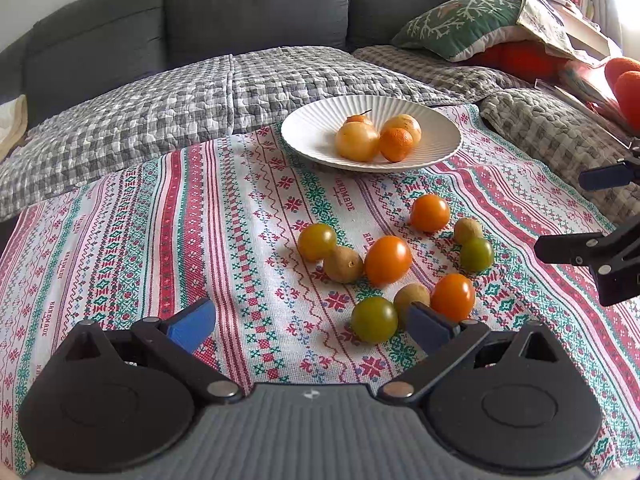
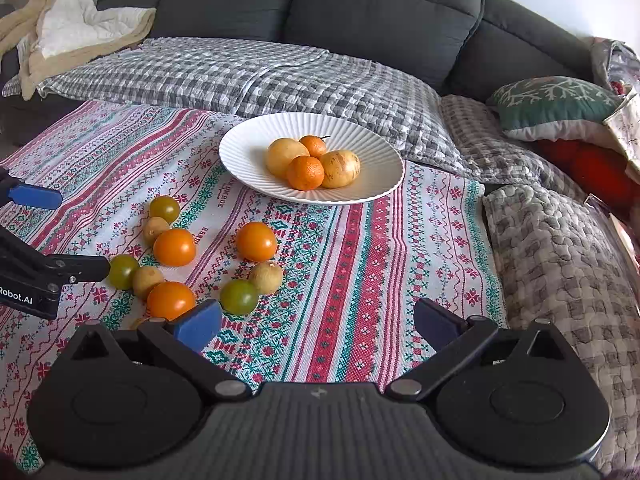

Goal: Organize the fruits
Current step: 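Withdraw both grippers from the plate back over the remaining fruits, then lower the right gripper onto an orange tomato while the left approaches another fruit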

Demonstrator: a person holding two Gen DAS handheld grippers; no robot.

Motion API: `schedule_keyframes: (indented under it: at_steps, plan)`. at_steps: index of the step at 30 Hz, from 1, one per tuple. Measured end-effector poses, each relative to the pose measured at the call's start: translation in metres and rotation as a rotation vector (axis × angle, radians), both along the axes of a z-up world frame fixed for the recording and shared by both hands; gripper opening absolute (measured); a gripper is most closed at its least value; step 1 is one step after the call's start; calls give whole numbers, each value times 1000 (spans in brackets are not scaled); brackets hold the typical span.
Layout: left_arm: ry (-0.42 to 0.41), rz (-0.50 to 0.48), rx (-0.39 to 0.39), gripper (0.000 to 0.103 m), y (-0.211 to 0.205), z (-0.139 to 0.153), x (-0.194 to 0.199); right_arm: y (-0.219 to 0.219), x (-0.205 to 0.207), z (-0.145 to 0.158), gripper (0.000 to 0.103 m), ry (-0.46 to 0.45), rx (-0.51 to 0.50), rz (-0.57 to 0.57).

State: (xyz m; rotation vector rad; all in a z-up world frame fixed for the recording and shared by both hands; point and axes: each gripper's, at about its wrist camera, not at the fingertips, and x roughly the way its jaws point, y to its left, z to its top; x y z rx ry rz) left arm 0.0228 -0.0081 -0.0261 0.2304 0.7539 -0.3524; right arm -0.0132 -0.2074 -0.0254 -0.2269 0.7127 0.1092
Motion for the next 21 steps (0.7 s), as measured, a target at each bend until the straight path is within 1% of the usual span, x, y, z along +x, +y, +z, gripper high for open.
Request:
schedule_keyframes:
  at_steps: [5,7,9,12,14,15,17,19,21]
  plan:
    - [10,-45,42,94,-10,-9,2,7,3,-6,102,35,15,35]
    - [13,-43,27,94,-9,-9,5,9,3,-7,101,46,31,51]
    - [20,-15,12,93,-6,-7,10,11,3,-8,99,60,68,78]
    - [26,24,-10,91,-2,-5,17,15,5,-11,91,93,135,125]
    - [36,41,-32,90,1,-3,20,19,7,-14,82,116,158,145]
    - [40,46,-41,88,2,-3,21,21,8,-16,79,128,168,155]
    - [42,49,-51,86,3,-2,22,25,12,-18,67,148,194,179]
    - [41,47,-54,82,3,-2,22,29,15,-21,60,168,226,199]
    - [38,49,-56,78,3,-1,21,33,19,-22,58,182,251,219]
